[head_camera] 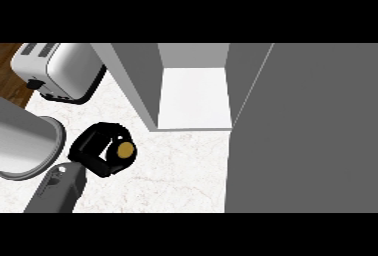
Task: Pick up the wine, place it into the cabinet and close the cabinet
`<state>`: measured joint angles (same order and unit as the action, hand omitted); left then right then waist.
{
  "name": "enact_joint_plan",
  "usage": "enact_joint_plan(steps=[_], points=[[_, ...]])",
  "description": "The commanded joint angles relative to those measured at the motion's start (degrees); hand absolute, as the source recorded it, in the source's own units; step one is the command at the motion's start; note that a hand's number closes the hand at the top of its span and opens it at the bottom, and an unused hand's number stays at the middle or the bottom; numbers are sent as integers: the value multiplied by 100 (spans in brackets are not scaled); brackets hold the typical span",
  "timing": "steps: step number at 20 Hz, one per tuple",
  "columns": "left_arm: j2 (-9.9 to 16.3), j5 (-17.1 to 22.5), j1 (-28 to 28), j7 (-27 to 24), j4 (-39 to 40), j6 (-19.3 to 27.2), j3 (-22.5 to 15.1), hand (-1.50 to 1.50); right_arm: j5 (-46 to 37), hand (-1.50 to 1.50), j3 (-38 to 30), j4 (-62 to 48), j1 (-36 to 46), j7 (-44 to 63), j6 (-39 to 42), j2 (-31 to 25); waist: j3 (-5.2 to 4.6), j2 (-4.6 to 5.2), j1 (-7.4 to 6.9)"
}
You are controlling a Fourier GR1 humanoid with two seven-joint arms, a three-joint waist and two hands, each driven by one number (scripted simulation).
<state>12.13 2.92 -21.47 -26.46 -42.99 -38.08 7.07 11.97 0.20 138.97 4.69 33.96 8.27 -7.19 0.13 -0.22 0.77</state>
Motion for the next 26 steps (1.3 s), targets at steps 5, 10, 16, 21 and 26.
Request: enact_joint_plan(steps=[5, 10, 16, 21, 26], points=[[-191, -20, 1108, -862, -625, 1655, 555, 150, 305, -150, -121, 462, -4, 210, -94, 25, -8, -42, -200], [-674, 149, 1923, -1171, -1644, 2257, 682, 150, 431, -150, -225, 331, 16, 193, -30, -3, -5, -15, -151], [-895, -47, 2695, -1481, -3076, 2670, 470, 150, 175, -150, 150, 417, -216, 72, 8, 189, -8, 0, -115], [-1103, 586, 2945, -231, -4497, 2348, 224, 150, 212, -150, 123, 798, -154, 385, -143, 167, -6, -16, -104], [-1205, 780, 2746, 861, -5330, 2715, -368, 150, 438, -150, -51, 620, -238, 223, 9, 117, -7, -1, -64]])
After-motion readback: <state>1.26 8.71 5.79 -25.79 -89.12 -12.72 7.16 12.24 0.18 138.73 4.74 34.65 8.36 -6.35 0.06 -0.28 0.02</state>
